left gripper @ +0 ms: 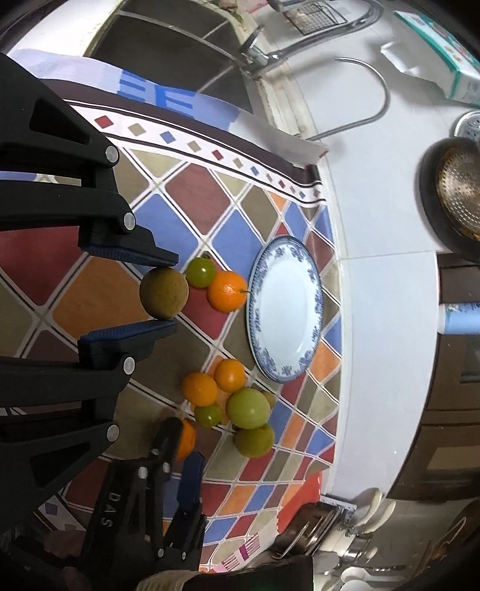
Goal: Organize fruits
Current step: 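Grasp the small yellow lime with the left tool while the right tool grasps a tangerine, then carry both fruits onto the white plate and open both tools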
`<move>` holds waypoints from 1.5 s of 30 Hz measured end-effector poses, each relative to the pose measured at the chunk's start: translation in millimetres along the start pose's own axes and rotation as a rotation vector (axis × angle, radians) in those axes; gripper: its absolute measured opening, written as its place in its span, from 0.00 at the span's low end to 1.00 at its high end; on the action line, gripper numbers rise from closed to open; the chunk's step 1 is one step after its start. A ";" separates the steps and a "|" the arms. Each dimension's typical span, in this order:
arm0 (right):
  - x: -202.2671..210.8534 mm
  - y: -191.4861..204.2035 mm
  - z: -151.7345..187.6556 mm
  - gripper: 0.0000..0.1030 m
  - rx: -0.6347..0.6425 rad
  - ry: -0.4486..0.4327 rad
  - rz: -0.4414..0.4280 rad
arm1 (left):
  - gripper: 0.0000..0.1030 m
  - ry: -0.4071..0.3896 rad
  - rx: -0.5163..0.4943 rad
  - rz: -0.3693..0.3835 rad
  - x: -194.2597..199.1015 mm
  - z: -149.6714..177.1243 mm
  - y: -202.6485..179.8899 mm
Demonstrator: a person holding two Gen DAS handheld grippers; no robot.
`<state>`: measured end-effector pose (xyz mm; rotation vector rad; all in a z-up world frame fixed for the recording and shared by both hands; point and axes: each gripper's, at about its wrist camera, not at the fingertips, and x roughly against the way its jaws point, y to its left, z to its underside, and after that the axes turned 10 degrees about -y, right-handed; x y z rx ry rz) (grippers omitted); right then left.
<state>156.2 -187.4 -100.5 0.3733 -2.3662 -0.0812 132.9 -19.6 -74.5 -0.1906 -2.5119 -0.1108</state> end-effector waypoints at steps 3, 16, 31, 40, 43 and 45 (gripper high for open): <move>-4.4 -0.6 1.9 0.50 0.018 0.002 0.021 | 0.29 0.009 0.000 -0.003 -2.1 1.3 -0.8; -3.4 -7.1 7.2 0.42 0.023 0.040 0.029 | 0.29 0.003 -0.016 0.029 -5.9 -3.6 -8.1; 30.7 10.0 -38.0 0.42 0.071 -0.120 -0.014 | 0.29 -0.099 -0.036 0.052 6.0 -36.4 -8.9; 28.2 6.6 -76.6 0.42 0.102 -0.200 -0.018 | 0.29 -0.157 -0.038 0.056 -6.8 -69.8 -8.4; 21.7 4.3 -91.4 0.42 0.114 -0.213 -0.023 | 0.29 -0.170 -0.040 0.053 -13.5 -81.1 -6.5; 17.8 2.6 -99.1 0.42 0.115 -0.217 -0.023 | 0.29 -0.180 -0.042 0.053 -18.3 -88.2 -5.0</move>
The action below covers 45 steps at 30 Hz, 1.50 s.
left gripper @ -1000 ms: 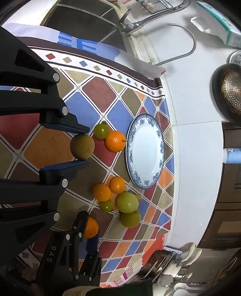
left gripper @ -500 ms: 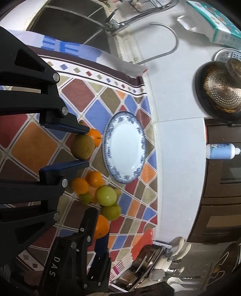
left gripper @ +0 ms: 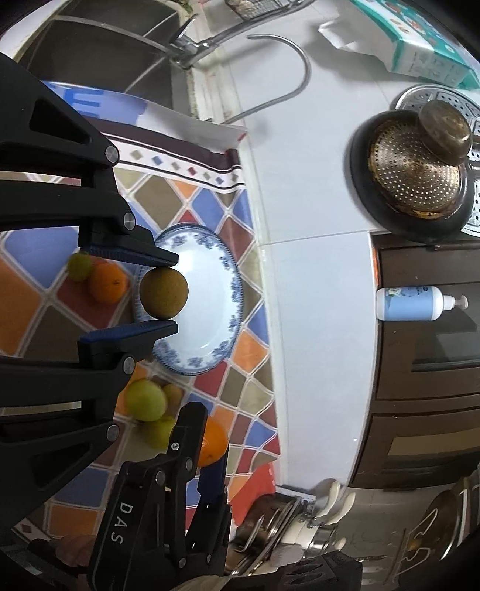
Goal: Organize fruits
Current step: 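Carry both fruits onto the white plate and open both tools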
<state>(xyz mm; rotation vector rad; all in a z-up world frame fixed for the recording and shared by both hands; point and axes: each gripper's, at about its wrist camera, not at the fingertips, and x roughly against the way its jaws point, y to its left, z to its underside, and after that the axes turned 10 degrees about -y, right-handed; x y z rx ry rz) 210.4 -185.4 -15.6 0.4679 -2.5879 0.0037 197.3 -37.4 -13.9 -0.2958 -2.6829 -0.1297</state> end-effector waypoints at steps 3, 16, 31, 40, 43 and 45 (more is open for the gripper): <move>-10.4 -3.7 -10.5 0.42 0.014 -0.008 0.003 | 0.29 0.001 0.013 -0.007 -9.6 -8.1 2.0; -78.9 -20.6 -45.7 0.42 0.055 0.009 -0.002 | 0.29 0.056 0.028 0.017 -86.3 -34.6 26.1; -187.9 -48.6 -52.7 0.42 0.052 0.186 -0.014 | 0.29 0.225 0.000 0.085 -189.0 -27.6 42.8; -232.7 -58.3 -40.3 0.42 0.066 0.312 -0.037 | 0.29 0.308 -0.046 0.125 -230.9 -19.2 41.3; -240.5 -60.8 -37.1 0.42 0.061 0.333 -0.036 | 0.29 0.321 -0.047 0.129 -238.6 -17.7 42.5; -242.7 -62.2 -36.2 0.42 0.061 0.337 -0.038 | 0.29 0.327 -0.048 0.128 -243.0 -18.0 42.3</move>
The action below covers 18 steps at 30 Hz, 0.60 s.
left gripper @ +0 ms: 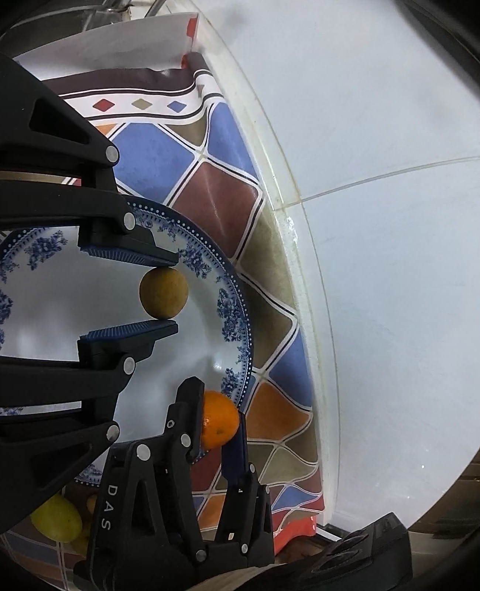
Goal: Organize fruits
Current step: 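Carry both fruits onto the white plate and open both tools, then lift both open tools up and away from the plate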
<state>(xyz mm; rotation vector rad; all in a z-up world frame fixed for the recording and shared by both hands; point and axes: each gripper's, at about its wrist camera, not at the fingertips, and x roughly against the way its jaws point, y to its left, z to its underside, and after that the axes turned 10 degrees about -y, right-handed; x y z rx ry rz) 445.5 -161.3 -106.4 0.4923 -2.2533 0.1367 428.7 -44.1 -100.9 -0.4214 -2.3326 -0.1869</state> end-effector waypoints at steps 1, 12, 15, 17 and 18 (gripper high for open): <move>-1.1 -0.4 0.1 0.42 -0.003 0.002 0.000 | 0.29 0.004 -0.001 -0.001 -1.6 -0.6 -0.4; 2.0 -2.2 -2.1 0.45 -0.022 -0.008 -0.011 | 0.44 -0.007 0.005 -0.033 5.6 -6.5 4.7; 9.8 -0.9 -3.6 0.48 -0.013 -0.027 0.008 | 0.46 -0.027 0.015 -0.050 16.1 -7.2 6.5; 15.3 1.1 -3.6 0.48 -0.008 -0.039 0.014 | 0.50 -0.042 0.017 -0.058 24.5 -7.2 6.6; 18.1 1.9 -3.6 0.48 -0.008 -0.046 0.016 | 0.52 -0.051 0.017 -0.069 29.6 -6.9 6.4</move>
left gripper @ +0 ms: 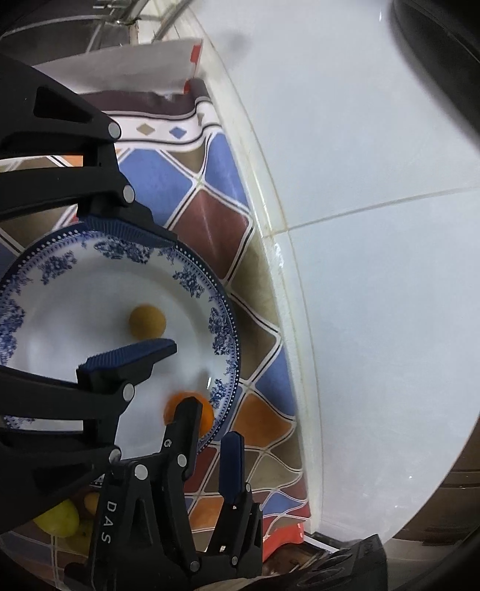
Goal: Organize fruits
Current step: 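Lift both open tools up and away from the plate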
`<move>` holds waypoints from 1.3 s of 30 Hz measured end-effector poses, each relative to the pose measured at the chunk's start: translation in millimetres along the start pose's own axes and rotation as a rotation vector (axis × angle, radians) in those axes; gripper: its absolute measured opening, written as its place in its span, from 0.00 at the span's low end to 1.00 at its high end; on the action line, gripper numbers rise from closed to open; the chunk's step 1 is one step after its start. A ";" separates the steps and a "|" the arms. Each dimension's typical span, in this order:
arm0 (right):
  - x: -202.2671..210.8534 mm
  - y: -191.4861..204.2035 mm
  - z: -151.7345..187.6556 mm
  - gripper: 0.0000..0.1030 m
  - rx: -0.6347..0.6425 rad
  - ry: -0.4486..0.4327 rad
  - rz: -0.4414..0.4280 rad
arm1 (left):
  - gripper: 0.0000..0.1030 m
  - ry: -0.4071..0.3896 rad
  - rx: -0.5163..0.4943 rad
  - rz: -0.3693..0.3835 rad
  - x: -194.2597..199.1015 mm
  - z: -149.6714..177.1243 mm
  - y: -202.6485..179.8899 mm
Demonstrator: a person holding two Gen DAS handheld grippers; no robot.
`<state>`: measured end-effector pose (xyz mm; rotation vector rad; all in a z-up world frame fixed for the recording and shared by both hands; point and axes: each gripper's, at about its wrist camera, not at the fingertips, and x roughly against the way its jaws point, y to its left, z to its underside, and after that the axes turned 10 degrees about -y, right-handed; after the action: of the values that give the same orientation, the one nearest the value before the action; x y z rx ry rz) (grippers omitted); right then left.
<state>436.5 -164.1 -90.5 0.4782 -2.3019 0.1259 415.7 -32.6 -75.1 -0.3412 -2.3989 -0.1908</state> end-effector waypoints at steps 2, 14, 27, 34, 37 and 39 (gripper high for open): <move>6.4 1.9 0.4 0.48 0.000 -0.011 0.005 | 0.55 -0.021 0.002 -0.009 9.7 0.5 0.0; 62.1 12.2 11.0 0.59 -0.016 -0.108 0.050 | 0.73 -0.124 0.044 -0.066 78.6 7.3 -8.1; 142.9 40.6 34.2 0.69 -0.012 -0.259 0.104 | 0.95 -0.249 0.050 -0.161 167.4 30.1 -17.5; 173.8 61.2 59.1 0.69 -0.007 -0.313 0.131 | 0.95 -0.268 0.053 -0.174 200.3 52.6 -22.3; 181.8 68.5 67.9 0.69 -0.003 -0.324 0.138 | 0.95 -0.269 0.051 -0.163 209.9 63.1 -24.4; 188.3 74.8 74.8 0.69 0.002 -0.331 0.145 | 0.95 -0.277 0.048 -0.158 216.0 69.1 -26.5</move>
<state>238.2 -169.0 -4.9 0.3534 -2.6619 0.1272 208.6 -0.6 15.5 -0.1645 -2.7019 -0.1660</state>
